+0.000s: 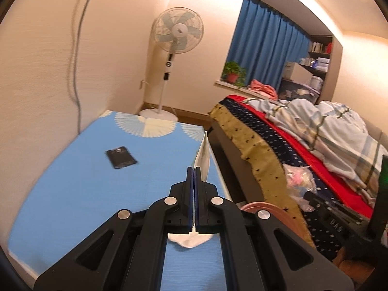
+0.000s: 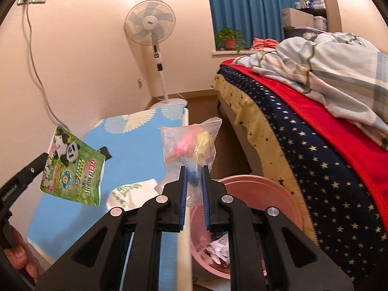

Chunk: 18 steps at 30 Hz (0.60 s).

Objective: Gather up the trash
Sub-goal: 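Carry candy bag in right tool and snack packet in left tool over pink bin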

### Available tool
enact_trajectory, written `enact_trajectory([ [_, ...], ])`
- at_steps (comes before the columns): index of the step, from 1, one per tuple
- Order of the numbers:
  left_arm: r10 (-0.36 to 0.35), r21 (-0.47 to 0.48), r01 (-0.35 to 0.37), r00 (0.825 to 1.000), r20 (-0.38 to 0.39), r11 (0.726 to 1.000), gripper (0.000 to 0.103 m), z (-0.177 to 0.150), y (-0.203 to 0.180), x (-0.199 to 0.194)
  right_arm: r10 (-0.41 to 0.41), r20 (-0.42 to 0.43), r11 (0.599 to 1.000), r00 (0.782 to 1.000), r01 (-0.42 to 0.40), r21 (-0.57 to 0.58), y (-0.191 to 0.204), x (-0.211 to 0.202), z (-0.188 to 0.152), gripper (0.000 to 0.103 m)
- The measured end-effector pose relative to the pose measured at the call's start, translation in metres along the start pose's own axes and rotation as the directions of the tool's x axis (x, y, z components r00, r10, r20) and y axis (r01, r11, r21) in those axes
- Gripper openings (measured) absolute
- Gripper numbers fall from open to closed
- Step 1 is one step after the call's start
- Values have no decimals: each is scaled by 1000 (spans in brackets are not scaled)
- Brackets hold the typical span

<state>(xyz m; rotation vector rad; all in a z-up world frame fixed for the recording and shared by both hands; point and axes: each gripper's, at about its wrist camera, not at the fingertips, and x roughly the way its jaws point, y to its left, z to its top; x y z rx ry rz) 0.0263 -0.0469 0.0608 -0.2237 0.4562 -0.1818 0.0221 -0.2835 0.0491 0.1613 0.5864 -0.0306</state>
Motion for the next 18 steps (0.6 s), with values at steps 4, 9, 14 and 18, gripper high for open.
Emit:
enact_trajectory([
  [4,-55,19,55,998,-4,998,0,-3,-23,5,-42,-2,999,999,43,22,-16,-3,-1,12],
  [9,-118,26,118,993,-21,993,0,-10,-43,14,-110,-17,992,994,111,66,-39,-2,-8,12],
  [14,-180,29,181,983,-47,983,0,-20,-62,31,-162,-39,981,986,165,99,-55,5,-19,12],
  [18,-227,34,230,971,-77,973,0,-34,-76,48,-198,-48,972,979,203,122,-66,12,-27,12],
])
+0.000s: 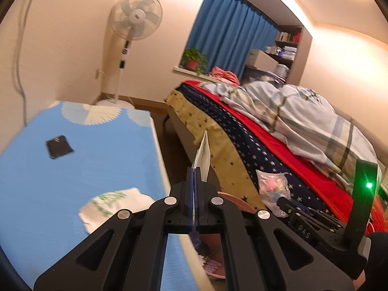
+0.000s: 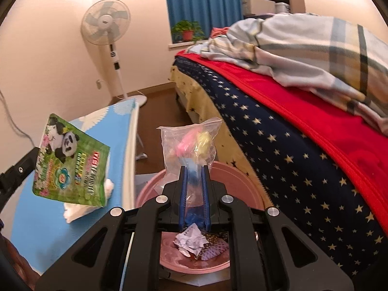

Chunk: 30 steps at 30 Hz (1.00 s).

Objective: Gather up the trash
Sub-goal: 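Carry candy bag in right tool and snack packet in left tool over pink bin, then open left tool over pink bin while right tool holds candy bag above it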

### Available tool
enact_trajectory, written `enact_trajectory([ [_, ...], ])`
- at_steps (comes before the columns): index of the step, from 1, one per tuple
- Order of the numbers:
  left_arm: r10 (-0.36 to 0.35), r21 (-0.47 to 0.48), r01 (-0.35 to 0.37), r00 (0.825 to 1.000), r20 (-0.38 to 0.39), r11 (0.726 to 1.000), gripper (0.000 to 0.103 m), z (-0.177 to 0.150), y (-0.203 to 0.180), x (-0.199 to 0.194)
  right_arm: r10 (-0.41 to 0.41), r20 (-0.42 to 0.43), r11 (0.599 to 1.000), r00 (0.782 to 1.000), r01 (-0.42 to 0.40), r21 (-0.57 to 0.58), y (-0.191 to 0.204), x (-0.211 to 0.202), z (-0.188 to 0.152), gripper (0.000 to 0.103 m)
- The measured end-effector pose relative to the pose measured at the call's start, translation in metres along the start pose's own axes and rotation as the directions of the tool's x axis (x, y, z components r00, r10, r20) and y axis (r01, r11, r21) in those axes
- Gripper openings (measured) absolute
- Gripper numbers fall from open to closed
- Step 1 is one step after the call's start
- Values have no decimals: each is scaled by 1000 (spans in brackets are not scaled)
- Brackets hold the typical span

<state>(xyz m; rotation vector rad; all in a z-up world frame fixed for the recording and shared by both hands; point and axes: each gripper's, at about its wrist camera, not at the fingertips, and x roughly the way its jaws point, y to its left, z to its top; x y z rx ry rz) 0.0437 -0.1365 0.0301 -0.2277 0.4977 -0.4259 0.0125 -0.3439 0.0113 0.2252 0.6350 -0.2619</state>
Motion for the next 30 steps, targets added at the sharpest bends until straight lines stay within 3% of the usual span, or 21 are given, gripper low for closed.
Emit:
enact_trajectory([
  [5,-39,9,40,999,-36,999,0,-16,-8,26,-49,1,999,999,49,23,-7,13,-12,12],
  [13,-31,21,34,993,-118,999,0,-36,-12,58,-109,-40,993,993,111,44,-13,41,-35,12],
  [20,-10,32,18,972,-234,999,0,-55,-13,85,-130,-98,989,987,136,55,-18,61,-49,12],
  [30,21,45,-8,950,-310,999,0,-69,-12,100,-146,-149,986,978,157,59,-19,77,-62,14],
])
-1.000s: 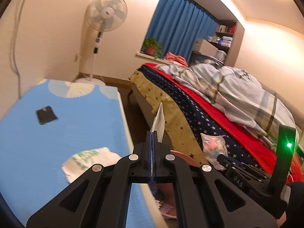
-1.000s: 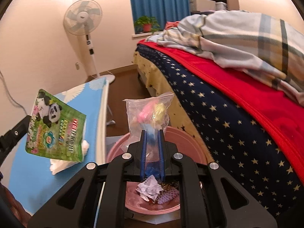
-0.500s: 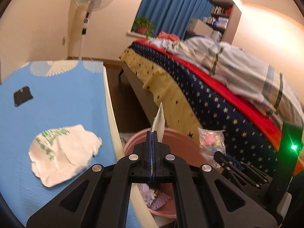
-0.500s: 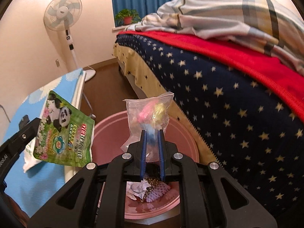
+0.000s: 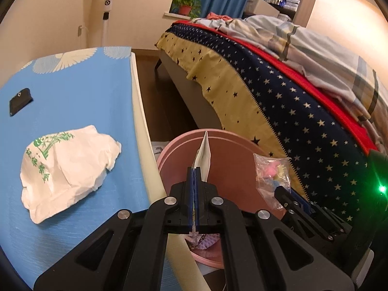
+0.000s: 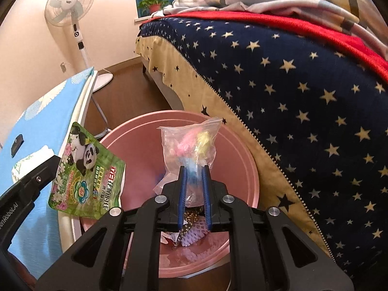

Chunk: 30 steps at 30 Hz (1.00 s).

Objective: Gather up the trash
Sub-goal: 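Open left tool over pink bin while right tool holds candy bag above it, then open right tool over pink bin, dropping the clear candy bag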

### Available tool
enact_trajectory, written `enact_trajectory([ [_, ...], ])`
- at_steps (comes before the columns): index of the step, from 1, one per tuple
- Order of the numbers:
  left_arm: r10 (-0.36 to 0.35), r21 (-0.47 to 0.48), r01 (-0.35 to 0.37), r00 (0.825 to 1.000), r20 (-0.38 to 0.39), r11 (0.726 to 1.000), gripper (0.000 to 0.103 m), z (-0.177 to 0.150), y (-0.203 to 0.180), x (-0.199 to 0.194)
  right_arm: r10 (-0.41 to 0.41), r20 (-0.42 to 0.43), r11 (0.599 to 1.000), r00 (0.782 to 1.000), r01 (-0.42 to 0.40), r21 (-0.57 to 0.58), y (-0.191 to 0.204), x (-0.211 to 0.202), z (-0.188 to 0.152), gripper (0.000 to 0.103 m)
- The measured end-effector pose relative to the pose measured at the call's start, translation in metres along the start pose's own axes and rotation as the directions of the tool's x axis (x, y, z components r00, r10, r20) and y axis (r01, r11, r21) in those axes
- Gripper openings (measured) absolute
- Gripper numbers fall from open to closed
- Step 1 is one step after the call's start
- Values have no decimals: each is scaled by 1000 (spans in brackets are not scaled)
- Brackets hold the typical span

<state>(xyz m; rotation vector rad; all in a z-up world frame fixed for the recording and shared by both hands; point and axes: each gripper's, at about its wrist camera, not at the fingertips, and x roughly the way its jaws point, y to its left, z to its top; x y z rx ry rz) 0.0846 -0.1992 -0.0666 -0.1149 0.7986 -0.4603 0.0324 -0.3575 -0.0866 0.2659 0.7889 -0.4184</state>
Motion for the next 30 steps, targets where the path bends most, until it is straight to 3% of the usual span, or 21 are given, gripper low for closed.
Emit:
enact_trajectory([
  [11,45,-7,-45,998,-36,999,1,-4,2,9,-8,-21,1000,1000,8,9,0,5,-4,17],
  [15,57,-10,-57,998,-40,998,3,-5,4,9,-12,-22,1000,1000,12,12,-1,5,-4,31],
  [21,60,-14,-61,998,-36,998,3,-4,4,8,-9,-16,1000,1000,9,16,-2,0,-5,31],
  [26,66,-13,-66,997,-32,998,18,-4,5,6,-5,-5,1000,1000,5,24,-4,-6,-3,31],
  [30,70,-14,-70,997,-29,997,18,-3,5,4,1,1,999,1000,-1,35,-6,-11,-2,31],
])
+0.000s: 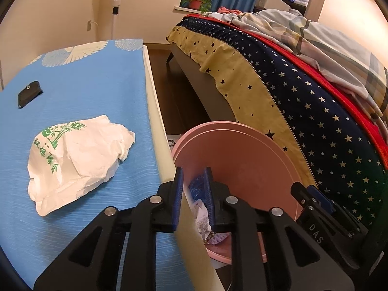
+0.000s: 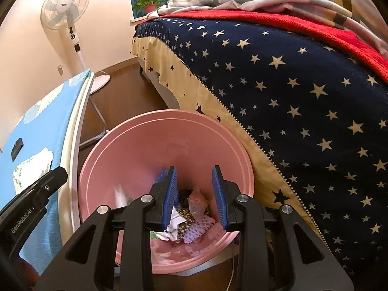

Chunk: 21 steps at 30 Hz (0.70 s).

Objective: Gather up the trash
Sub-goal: 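Open right tool over pink bin, dropping the clear candy bag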

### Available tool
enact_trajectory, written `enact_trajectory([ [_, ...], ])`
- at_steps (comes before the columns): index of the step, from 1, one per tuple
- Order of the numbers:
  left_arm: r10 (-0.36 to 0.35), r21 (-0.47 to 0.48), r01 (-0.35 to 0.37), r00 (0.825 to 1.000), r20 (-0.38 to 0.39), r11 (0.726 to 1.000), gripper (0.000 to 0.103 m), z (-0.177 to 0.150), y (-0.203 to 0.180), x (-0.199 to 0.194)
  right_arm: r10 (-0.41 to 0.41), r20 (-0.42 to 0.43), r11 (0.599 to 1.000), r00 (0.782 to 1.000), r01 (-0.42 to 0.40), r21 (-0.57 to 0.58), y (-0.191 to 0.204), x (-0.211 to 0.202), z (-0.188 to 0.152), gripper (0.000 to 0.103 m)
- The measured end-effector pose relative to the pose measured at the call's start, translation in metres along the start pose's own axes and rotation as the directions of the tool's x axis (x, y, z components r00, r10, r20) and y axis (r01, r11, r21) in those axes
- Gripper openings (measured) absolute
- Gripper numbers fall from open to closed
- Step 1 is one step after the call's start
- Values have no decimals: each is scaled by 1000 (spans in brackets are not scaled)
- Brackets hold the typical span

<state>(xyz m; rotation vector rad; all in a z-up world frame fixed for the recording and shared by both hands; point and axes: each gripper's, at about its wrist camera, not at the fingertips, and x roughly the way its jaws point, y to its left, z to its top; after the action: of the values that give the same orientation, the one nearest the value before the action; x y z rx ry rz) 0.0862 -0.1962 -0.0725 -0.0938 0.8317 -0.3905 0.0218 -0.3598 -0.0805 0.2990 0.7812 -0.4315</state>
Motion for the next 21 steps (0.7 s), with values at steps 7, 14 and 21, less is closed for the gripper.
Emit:
enact_trajectory([
  [7,0,0,0,999,33,1000,18,3,4,-15,31,33,999,999,-32,14,-1,-14,7,31],
  [14,22,-31,-19,993,115,999,18,8,30,-50,147,82,989,986,-148,7,20,-34,13,31],
  [21,120,-141,-93,975,190,986,18,11,80,-88,325,89,946,942,-322,-48,64,-51,10,31],
])
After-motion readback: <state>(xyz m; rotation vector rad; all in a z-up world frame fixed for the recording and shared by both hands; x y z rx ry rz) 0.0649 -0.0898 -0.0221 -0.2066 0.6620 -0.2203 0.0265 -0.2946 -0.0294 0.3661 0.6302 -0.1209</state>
